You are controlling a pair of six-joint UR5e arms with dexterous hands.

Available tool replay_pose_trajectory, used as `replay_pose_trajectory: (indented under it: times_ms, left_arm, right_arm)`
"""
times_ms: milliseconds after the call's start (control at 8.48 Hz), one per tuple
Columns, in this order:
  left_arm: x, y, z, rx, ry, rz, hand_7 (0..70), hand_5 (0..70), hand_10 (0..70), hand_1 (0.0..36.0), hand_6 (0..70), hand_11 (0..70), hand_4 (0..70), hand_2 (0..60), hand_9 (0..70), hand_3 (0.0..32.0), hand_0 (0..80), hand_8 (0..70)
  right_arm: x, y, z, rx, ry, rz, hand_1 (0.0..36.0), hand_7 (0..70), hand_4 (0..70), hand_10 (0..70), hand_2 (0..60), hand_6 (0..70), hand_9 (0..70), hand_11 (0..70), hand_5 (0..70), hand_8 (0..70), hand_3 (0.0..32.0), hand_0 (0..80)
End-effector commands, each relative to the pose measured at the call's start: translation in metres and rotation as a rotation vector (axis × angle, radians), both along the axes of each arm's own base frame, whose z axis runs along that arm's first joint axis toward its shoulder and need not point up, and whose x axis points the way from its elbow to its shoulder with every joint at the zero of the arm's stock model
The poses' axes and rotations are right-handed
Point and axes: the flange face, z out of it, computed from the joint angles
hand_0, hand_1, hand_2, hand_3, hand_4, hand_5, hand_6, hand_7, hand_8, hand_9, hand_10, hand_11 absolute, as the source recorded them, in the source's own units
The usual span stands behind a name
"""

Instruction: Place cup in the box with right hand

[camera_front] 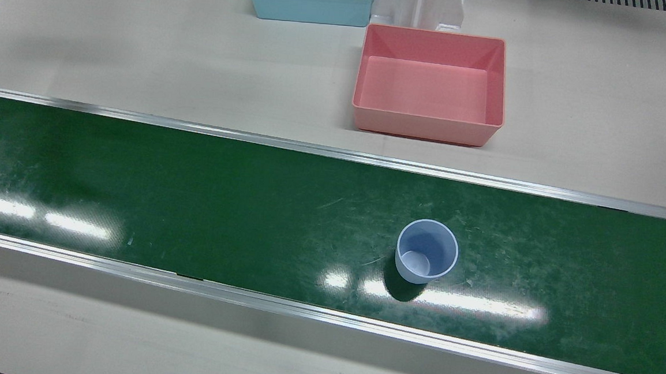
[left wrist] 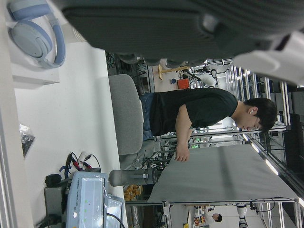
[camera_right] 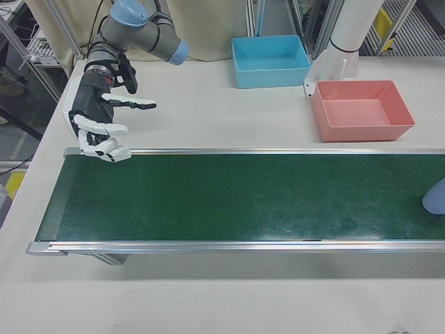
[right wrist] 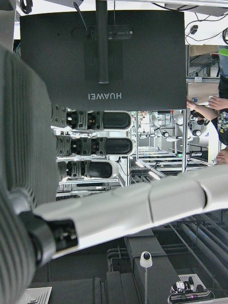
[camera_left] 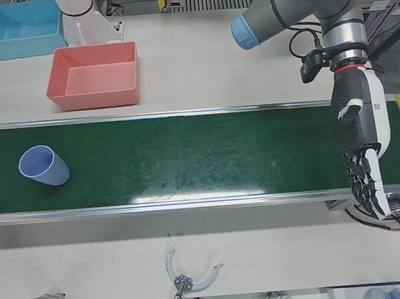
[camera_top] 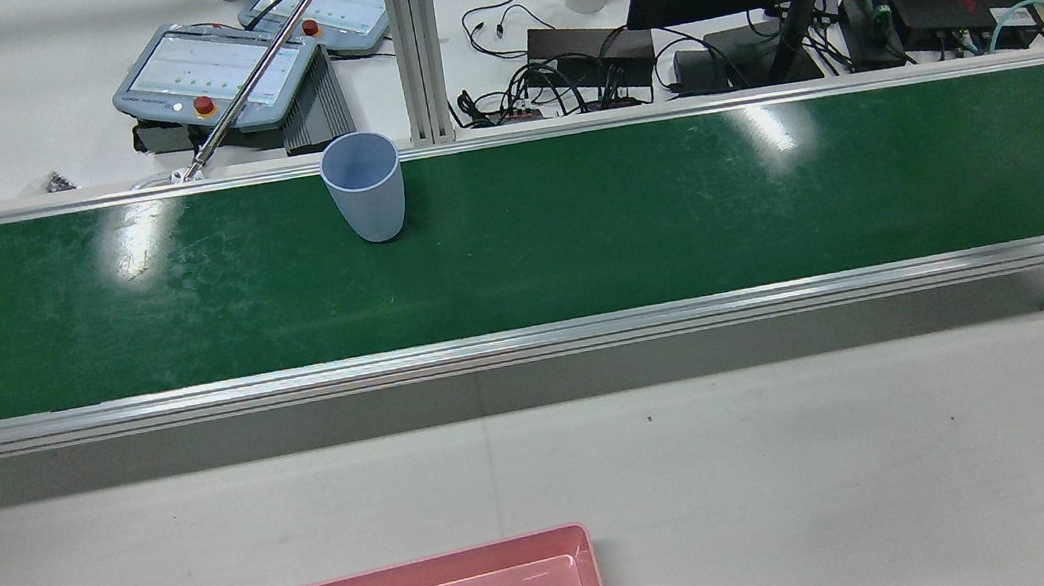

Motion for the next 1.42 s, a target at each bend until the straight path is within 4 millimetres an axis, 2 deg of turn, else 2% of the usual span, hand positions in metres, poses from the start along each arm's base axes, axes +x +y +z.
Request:
replay_pose_trajectory:
  times_ms: [0, 118, 472, 943, 1061, 1179, 1297]
  left_arm:
    - [0.0, 0.0005, 0.0029, -0.001, 0.009, -0.001, 0.0, 0.0, 0.0, 0.0, 0.0, 0.0, 0.0, 0.0, 0.0, 0.0, 0.0, 0.0]
    - [0.0, 0.0005, 0.0029, -0.001, 0.009, -0.001, 0.0, 0.0, 0.0, 0.0, 0.0, 0.0, 0.0, 0.0, 0.0, 0.0, 0.0, 0.0]
    - [0.0, 0.0005, 0.0029, -0.001, 0.009, -0.001, 0.0, 0.0, 0.0, 0.0, 0.0, 0.0, 0.0, 0.0, 0.0, 0.0, 0.0, 0.0]
    - [0.0, 0.0005, 0.003, -0.001, 0.009, -0.001, 0.0, 0.0, 0.0, 0.0, 0.0, 0.0, 0.0, 0.0, 0.0, 0.0, 0.0, 0.0]
    - [0.0, 0.0005, 0.0029, -0.001, 0.009, -0.001, 0.0, 0.0, 0.0, 0.0, 0.0, 0.0, 0.0, 0.0, 0.0, 0.0, 0.0, 0.0]
    - [0.0, 0.0005, 0.0029, -0.001, 0.009, -0.001, 0.0, 0.0, 0.0, 0.0, 0.0, 0.0, 0.0, 0.0, 0.0, 0.0, 0.0, 0.0]
    - [0.0, 0.0011, 0.0038, -0.002, 0.009, -0.001, 0.0, 0.0, 0.0, 0.0, 0.0, 0.0, 0.0, 0.0, 0.0, 0.0, 0.0, 0.0]
  right_arm:
    - [0.0007, -0.0011, -0.0048, 0.008, -0.001, 0.002, 27.3, 63.4, 26.9, 27.6, 0.0, 17.8, 43.0, 42.0, 15.0, 33.3, 0.0, 80.0]
    - [0.0007, -0.0012, -0.0063, 0.011, -0.003, 0.002, 27.6, 61.9, 25.2, 26.6, 0.0, 17.4, 42.1, 40.9, 15.1, 32.7, 0.0, 80.0]
    - [0.0001, -0.0012, -0.0056, 0.01, -0.001, 0.001, 27.6, 62.4, 26.7, 25.8, 0.0, 17.4, 41.7, 39.8, 14.9, 32.5, 0.0, 80.0]
    - [0.0006, -0.0011, -0.0069, 0.011, 0.001, 0.001, 27.8, 63.8, 30.4, 28.0, 0.0, 18.0, 43.0, 42.5, 15.1, 33.3, 0.0, 80.0]
    - [0.0008, -0.0011, -0.0069, 0.011, 0.0, 0.003, 27.2, 61.8, 29.5, 25.7, 0.0, 17.3, 41.2, 39.5, 14.7, 32.1, 0.0, 80.0]
    - [0.0014, -0.001, -0.0069, 0.011, 0.0, 0.004, 27.8, 61.9, 31.9, 24.6, 0.0, 17.2, 40.5, 38.0, 14.7, 31.7, 0.0, 80.0]
    - [0.0008, -0.001, -0.0062, 0.01, 0.0, 0.003, 28.1, 61.9, 32.0, 25.0, 0.0, 17.2, 40.6, 38.5, 14.7, 31.6, 0.0, 80.0]
